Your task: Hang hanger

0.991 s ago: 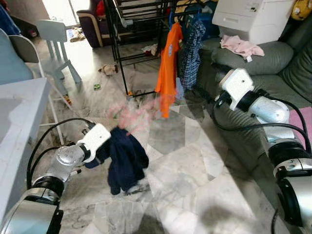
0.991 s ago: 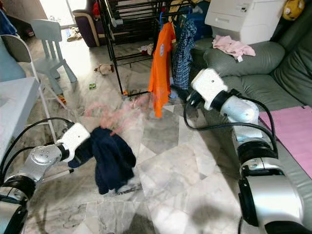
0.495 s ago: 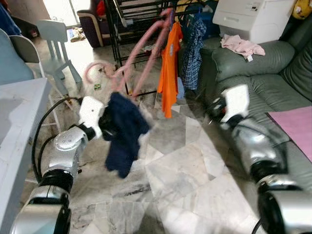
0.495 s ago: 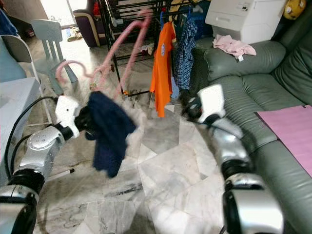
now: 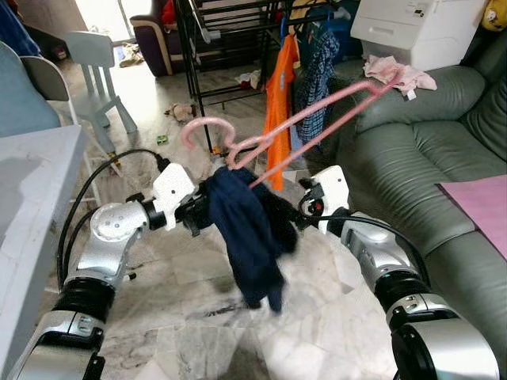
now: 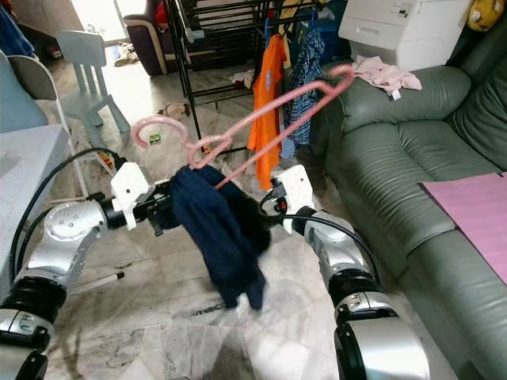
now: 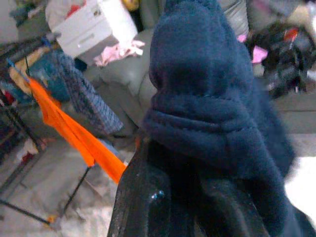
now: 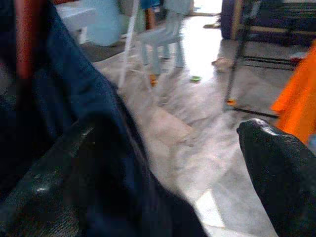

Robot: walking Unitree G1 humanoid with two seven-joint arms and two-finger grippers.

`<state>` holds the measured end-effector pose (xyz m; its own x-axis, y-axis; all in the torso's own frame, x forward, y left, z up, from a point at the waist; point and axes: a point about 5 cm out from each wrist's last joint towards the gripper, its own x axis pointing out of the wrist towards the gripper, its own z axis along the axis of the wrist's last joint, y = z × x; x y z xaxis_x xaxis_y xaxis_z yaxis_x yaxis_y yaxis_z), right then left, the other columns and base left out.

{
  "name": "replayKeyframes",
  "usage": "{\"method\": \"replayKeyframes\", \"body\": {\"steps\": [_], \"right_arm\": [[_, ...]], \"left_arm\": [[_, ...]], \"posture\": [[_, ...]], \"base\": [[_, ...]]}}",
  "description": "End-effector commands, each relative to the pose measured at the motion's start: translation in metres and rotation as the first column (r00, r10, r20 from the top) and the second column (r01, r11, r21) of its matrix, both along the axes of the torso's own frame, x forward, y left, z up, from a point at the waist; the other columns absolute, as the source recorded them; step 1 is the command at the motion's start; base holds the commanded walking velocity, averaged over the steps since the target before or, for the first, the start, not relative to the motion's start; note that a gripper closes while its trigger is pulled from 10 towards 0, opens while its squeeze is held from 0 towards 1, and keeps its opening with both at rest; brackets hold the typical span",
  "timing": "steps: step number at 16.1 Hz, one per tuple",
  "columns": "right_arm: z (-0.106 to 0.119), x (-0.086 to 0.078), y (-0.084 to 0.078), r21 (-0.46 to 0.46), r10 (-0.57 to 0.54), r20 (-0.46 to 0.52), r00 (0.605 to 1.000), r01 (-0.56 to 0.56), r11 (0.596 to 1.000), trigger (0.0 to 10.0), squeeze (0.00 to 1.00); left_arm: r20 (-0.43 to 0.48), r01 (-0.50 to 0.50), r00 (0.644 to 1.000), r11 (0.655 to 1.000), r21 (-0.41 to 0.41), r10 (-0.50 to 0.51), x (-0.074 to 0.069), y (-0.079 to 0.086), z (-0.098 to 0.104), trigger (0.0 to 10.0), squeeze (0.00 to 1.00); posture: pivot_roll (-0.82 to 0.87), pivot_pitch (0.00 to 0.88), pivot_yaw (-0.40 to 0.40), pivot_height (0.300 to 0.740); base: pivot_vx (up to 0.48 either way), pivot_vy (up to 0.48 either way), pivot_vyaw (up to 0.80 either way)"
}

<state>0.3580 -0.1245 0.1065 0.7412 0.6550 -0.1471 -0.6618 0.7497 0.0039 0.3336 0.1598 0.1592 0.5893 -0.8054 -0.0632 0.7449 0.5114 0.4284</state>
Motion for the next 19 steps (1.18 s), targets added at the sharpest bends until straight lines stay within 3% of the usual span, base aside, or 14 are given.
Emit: {"method": "replayKeyframes", "body": {"steps": [1, 4, 6, 7, 8, 12, 15, 17, 19], "right_arm": [[-0.001, -0.002, 0.007, 0.004, 0.043, -0.017, 0.999, -0.043, 0.999, 10.0, 0.00], [-0.008, -0.007, 0.015, 0.008, 0.089, -0.069, 0.994, -0.089, 0.996, 10.0, 0.00], [-0.022, -0.010, 0.010, -0.054, 0.040, -0.145, 0.989, -0.048, 0.997, 10.0, 0.00], [-0.033, -0.013, 0.002, -0.099, 0.007, -0.202, 0.979, -0.027, 0.995, 2.1, 0.00], [-0.039, -0.016, -0.005, -0.126, -0.019, -0.242, 0.970, -0.012, 0.992, 0.0, 0.00], [-0.057, -0.029, -0.051, -0.217, -0.147, -0.323, 0.935, 0.078, 0.973, 0.0, 0.00], [-0.050, -0.027, -0.087, -0.278, -0.293, -0.281, 0.914, 0.215, 0.936, 0.0, 0.00], [-0.024, -0.014, -0.108, -0.263, -0.402, -0.173, 0.899, 0.352, 0.899, 0.0, 0.00], [0.029, 0.010, -0.134, -0.163, -0.575, 0.008, 0.818, 0.569, 0.806, 0.0, 0.00]], "left_arm": [[0.062, 0.036, 0.997, 0.999, -0.001, -0.036, 0.000, -0.004, 0.017, 0.0, 0.00], [0.111, 0.069, 0.992, 0.997, -0.022, -0.067, -0.001, -0.014, 0.034, 0.0, 0.00], [0.156, 0.066, 0.987, 0.993, -0.095, -0.051, 0.001, -0.018, 0.055, 0.0, 0.00], [0.176, 0.046, 0.984, 0.991, -0.129, -0.023, 0.003, -0.015, 0.068, 0.0, 0.00], [0.187, 0.033, 0.982, 0.988, -0.148, -0.004, 0.004, -0.013, 0.074, 0.0, 0.00], [0.207, -0.082, 0.972, 0.985, -0.149, 0.112, 0.012, 0.012, 0.081, 0.0, 0.00], [0.207, -0.123, 0.967, 0.984, -0.130, 0.148, 0.012, 0.022, 0.080, 0.0, 0.00], [0.192, -0.141, 0.970, 0.988, -0.067, 0.151, 0.011, 0.027, 0.065, 0.0, 0.00], [0.110, -0.175, 0.979, 0.984, 0.021, 0.172, 0.005, 0.039, 0.028, 0.0, 0.00]], "posture": [[-0.09, 0.000, 0.073, 0.740], [-0.09, 0.000, 0.072, 0.740], [-0.09, 0.000, 0.063, 0.740], [-0.09, 0.000, 0.061, 0.740], [-0.08, 0.000, 0.057, 0.740], [-0.10, 0.000, 0.052, 0.740], [-0.10, 0.000, 0.050, 0.740], [-0.11, 0.000, 0.052, 0.740], [-0.12, 0.000, 0.055, 0.740]], "base": [[0.000, 0.000, 0.00], [0.000, 0.000, 0.00], [0.000, 0.000, 0.00], [0.000, 0.000, 0.00], [0.000, 0.000, 0.00], [0.000, 0.000, 0.00], [0.000, 0.000, 0.00], [0.000, 0.000, 0.00], [0.000, 0.000, 0.00]]}}
